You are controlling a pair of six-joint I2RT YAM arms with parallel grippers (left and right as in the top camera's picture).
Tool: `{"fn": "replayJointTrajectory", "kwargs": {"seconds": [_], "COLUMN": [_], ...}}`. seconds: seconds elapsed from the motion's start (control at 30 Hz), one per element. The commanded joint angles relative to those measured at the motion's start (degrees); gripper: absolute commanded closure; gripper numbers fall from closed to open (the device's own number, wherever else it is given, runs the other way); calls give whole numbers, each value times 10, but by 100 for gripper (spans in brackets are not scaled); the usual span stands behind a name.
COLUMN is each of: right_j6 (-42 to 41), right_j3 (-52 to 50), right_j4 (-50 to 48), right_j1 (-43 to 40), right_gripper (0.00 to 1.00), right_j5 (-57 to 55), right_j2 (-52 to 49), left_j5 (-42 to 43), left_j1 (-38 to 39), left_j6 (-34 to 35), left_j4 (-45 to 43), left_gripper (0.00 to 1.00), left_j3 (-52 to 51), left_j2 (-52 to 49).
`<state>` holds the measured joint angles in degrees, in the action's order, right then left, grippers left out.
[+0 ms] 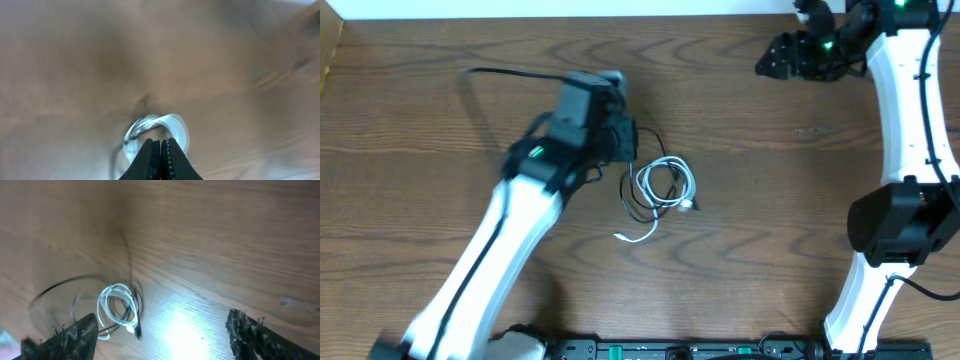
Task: Untangle cables
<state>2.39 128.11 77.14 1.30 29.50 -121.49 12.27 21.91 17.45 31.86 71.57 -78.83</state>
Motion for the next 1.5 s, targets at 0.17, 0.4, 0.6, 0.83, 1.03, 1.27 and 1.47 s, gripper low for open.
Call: {"fn": "replayJointTrajectory", "kwargs": {"seconds": [0.17,0.4,0.6,0.83,1.03,1.27,1.47], "right_j6": [92,95,43,-113,-221,-268,-267], "right_j3": [-1,-31,-169,-311,-373,-414,-407], "right_j4": [5,20,-36,-183,-256,-307,-317], "right_j1": [50,73,136,226,271,291,287], "right_gripper": [18,19,39,62,68,71,99], "right_j5": [68,49,15,-60,-119,-146,-146], "right_j2": [-1,-2,-2,-2,-2,-2,1], "left_j5": [16,4,1,1,6,16,16], "left_j1": [0,0,-17,-26,-26,-26,-26], "left_j6": [43,43,44,95,116,118,118], "left_j4": [-65,-74,4,64,81,87,87], "left_gripper": [92,93,93,93,93,93,92], "left_j3": [0,0,0,0,0,0,0], "left_j2": [139,159,148,125,102,89,89]}}
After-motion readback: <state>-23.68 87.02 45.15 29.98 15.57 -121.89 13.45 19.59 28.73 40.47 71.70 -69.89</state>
